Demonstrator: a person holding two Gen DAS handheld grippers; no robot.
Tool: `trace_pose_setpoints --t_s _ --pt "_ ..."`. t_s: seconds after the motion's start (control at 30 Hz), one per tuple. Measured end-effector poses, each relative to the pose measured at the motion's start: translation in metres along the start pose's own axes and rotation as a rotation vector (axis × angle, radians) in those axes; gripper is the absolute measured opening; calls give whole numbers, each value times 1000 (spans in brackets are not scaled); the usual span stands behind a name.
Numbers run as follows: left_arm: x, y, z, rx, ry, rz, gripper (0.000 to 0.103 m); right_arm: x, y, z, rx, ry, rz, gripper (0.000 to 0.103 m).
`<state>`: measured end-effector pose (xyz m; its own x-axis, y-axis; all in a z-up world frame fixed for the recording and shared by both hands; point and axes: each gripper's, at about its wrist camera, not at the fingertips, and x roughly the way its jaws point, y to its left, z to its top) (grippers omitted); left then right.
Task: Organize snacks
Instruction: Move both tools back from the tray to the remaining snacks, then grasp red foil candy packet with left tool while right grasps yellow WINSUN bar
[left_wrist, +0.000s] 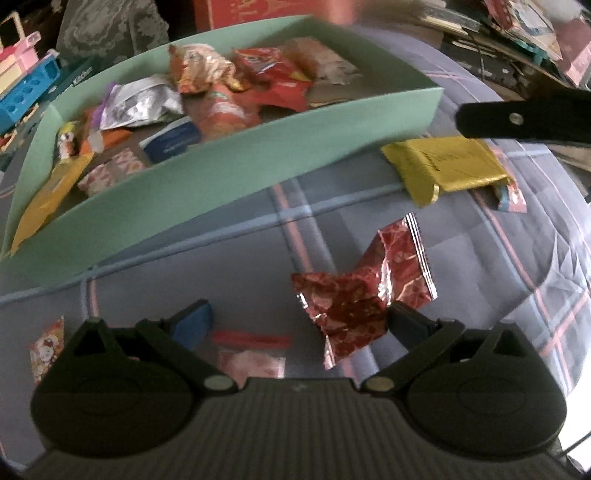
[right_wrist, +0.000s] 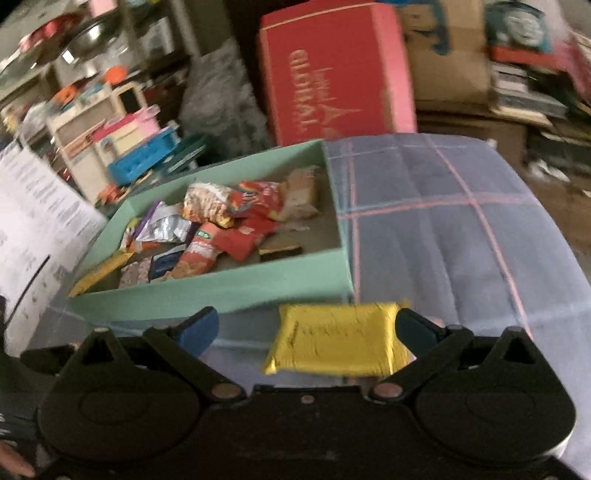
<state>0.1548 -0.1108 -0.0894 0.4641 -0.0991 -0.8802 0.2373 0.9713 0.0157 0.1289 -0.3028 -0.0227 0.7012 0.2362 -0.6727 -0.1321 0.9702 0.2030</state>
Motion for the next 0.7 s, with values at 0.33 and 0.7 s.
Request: trace_pose_setpoints --t_s 0.33,0.7 --pt "2 16 3 -11 -9 -1 103 66 4 15 -174 169 98 100" --pt "-1 36 -3 -57 -26 4 103 41 21 -20 -118 234 80 73"
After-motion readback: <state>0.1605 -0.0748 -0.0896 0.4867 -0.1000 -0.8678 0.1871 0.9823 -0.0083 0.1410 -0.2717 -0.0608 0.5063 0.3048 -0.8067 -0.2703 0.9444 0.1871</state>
